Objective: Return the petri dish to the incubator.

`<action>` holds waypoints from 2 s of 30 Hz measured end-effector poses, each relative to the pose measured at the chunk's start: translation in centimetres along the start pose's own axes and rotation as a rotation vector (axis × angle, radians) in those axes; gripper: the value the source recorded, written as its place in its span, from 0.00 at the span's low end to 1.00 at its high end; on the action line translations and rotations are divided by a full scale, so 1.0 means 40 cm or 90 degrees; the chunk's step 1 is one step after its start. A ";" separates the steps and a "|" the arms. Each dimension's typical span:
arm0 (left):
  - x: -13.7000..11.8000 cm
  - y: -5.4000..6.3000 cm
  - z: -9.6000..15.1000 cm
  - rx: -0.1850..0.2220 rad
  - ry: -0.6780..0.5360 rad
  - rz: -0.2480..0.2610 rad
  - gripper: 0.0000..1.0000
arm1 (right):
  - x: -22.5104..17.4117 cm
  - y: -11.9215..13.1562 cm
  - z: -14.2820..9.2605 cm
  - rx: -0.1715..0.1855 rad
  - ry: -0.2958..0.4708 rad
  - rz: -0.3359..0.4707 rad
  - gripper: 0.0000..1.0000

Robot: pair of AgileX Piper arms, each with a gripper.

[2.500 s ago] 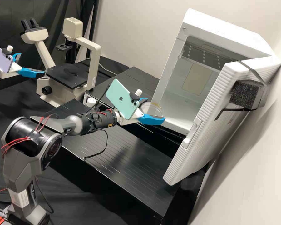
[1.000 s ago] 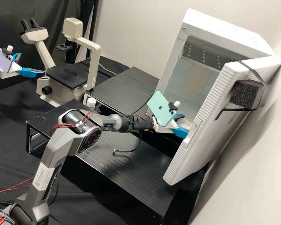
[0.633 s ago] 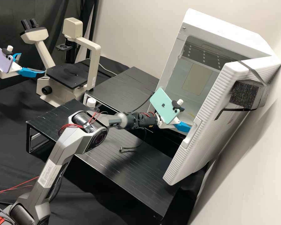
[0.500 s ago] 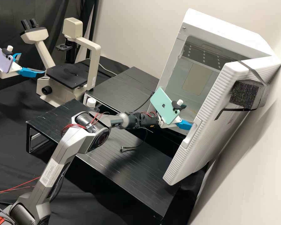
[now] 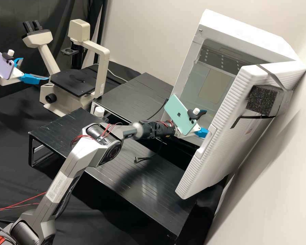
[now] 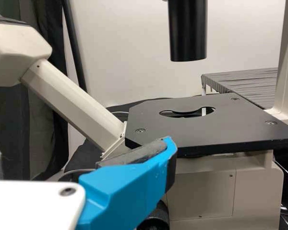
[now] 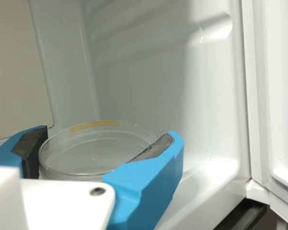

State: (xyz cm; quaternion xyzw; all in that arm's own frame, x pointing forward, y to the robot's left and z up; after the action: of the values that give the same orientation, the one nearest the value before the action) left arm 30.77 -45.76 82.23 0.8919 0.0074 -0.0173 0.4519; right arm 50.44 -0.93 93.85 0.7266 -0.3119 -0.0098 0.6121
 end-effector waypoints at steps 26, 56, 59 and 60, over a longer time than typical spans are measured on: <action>0.000 0.000 0.000 0.000 0.000 0.000 1.00 | 0.042 0.098 0.127 -0.022 0.133 -0.102 0.00; 0.000 0.000 0.000 0.000 0.000 0.000 1.00 | 0.070 0.086 0.081 0.004 0.208 -0.197 0.00; 0.000 0.000 0.000 0.000 0.000 0.000 1.00 | 0.067 0.077 0.078 -0.001 0.206 -0.204 0.00; 0.000 0.000 0.000 0.000 0.000 0.000 1.00 | 0.067 0.075 0.077 -0.003 0.205 -0.206 0.00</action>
State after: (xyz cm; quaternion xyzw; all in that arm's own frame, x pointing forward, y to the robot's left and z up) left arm 30.77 -45.76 82.23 0.8919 0.0074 -0.0173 0.4519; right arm 50.05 -5.08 96.73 0.7577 -0.0897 0.0073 0.6464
